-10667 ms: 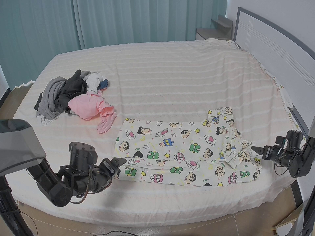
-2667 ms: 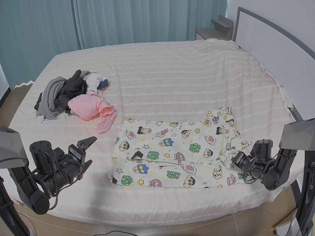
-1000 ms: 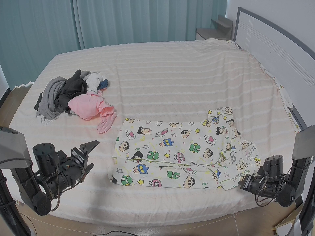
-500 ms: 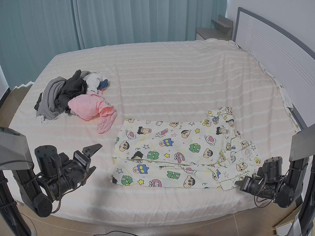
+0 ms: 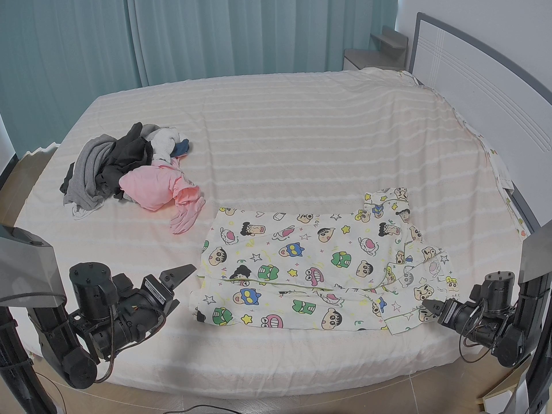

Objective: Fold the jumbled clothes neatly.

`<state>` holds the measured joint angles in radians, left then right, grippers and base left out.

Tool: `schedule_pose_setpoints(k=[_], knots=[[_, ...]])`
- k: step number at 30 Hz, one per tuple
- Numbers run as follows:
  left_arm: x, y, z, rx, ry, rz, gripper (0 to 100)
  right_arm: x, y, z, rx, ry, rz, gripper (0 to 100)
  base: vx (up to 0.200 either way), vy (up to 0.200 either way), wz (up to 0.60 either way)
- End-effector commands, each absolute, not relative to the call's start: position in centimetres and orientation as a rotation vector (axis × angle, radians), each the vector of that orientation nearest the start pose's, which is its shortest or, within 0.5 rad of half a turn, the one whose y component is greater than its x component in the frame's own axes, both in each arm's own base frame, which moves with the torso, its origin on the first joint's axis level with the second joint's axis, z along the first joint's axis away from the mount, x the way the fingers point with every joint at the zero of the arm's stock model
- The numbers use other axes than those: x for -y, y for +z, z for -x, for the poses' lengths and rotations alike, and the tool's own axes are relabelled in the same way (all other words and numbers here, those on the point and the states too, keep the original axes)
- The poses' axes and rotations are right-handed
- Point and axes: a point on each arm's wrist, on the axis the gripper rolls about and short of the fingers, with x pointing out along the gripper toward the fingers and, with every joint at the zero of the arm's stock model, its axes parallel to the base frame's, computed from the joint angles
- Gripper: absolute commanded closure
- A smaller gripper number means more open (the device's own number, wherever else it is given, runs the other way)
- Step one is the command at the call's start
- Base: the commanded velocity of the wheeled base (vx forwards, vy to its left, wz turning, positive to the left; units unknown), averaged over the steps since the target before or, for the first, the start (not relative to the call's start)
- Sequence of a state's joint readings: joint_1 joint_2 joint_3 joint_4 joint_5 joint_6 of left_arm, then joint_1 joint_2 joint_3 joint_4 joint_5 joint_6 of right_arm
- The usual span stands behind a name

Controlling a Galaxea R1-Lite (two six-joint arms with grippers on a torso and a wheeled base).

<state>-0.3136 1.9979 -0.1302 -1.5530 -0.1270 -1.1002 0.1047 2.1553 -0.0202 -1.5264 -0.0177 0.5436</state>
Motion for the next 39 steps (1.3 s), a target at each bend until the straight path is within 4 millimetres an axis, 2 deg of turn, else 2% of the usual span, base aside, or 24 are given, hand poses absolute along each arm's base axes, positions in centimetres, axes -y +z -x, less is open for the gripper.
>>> schedule_pose_setpoints(k=[1, 5, 17, 26, 39], knots=[[9.1, 5.2, -22.7, -0.526, -0.238, 1.025, 0, -1.6, 1.2, -21.4, -0.579, -0.1, -0.478, 0, 0.0, 0.0, 0.0], [9.6, 5.0, -22.1, -0.551, -0.257, 0.989, 0, -1.6, 1.6, -21.4, -0.561, -0.093, -0.479, 0, 0.0, 0.0, 0.0], [10.0, 4.7, -22.2, -0.552, -0.259, 0.955, 0, -1.7, 1.7, -21.4, -0.558, -0.088, -0.483, 0, 0.2, 0.0, 0.0], [10.1, 4.6, -22.2, -0.556, -0.257, 0.959, 0, -1.9, 1.7, -21.4, -0.56, -0.081, -0.484, 0, 0.0, 0.0, 0.0], [10.6, 4.6, -22.2, -0.558, -0.276, 0.952, 0, -1.9, 1.8, -21.6, -0.551, -0.078, -0.483, 0, 0.0, -0.2, 0.0]])
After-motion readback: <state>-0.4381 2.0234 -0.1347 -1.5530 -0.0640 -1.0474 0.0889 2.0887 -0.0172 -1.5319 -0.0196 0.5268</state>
